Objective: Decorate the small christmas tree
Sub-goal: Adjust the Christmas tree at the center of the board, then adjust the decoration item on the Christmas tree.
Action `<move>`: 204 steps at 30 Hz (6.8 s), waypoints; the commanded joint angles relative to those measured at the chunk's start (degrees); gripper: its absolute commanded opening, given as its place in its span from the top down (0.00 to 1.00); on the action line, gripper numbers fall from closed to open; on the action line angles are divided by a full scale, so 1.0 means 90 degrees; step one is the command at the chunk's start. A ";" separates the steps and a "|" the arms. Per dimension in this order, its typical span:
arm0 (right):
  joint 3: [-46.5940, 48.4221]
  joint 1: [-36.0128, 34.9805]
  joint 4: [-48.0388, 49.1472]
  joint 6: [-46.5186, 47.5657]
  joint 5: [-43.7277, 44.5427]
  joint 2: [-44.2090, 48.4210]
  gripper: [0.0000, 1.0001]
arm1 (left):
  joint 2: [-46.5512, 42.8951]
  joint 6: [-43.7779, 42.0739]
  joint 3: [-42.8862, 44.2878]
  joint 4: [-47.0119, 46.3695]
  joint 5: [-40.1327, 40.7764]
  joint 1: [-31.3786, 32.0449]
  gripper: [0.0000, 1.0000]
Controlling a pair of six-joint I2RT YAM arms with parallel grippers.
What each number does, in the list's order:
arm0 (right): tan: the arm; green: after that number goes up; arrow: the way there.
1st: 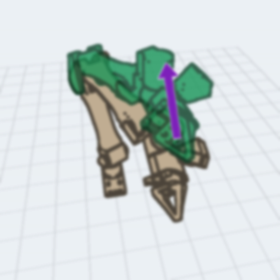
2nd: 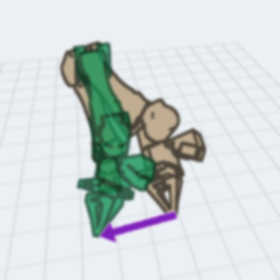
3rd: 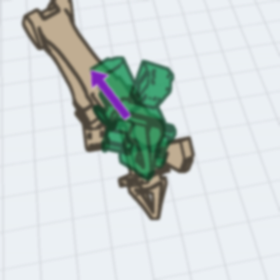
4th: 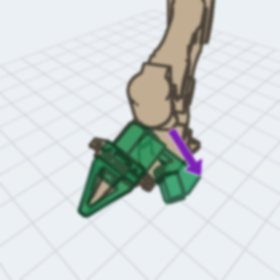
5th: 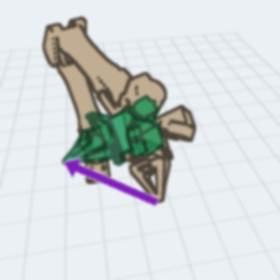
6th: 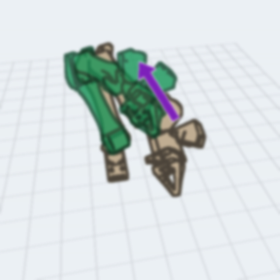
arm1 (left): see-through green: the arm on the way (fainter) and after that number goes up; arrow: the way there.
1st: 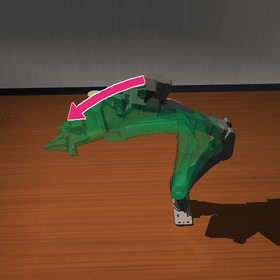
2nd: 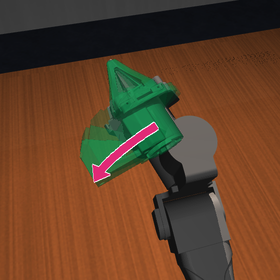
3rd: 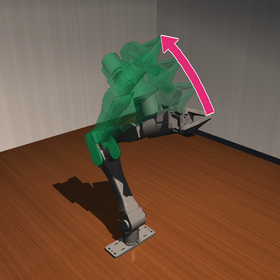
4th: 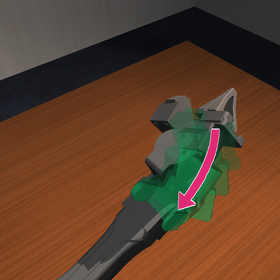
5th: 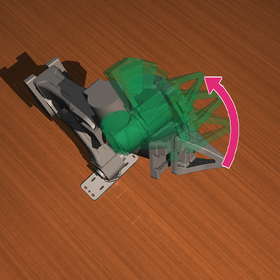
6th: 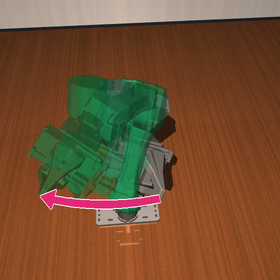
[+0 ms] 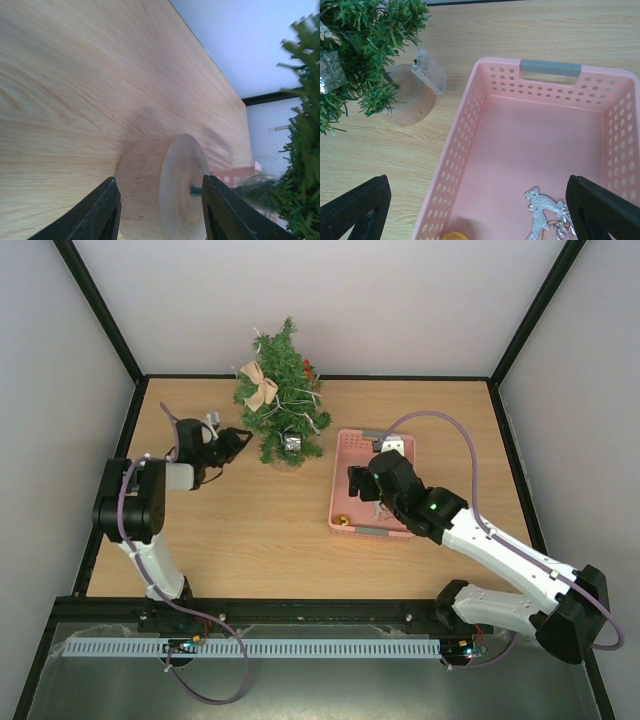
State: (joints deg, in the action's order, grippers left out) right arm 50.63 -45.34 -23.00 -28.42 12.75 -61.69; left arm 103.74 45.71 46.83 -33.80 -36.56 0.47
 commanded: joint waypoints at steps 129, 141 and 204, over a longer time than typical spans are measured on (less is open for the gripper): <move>0.3294 0.0544 0.3439 -0.0061 -0.2844 -0.3282 0.71 | -0.2359 -0.5387 0.3156 0.3883 -0.1527 0.0592 0.83; 0.3151 0.0516 0.3470 -0.0253 -0.3006 -0.3260 0.69 | -0.2579 -0.4387 0.2789 0.3326 -0.1534 0.0592 0.84; 0.6074 0.0730 0.0131 0.1218 -0.3777 -0.4179 0.98 | -0.3622 -0.3155 0.3050 0.5042 -0.0717 0.0363 0.54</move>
State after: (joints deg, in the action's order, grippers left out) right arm 101.67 -39.33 -19.53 -19.05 -22.06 -98.15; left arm 70.91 19.22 71.88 12.69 -45.30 4.08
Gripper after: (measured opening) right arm 0.018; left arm 0.480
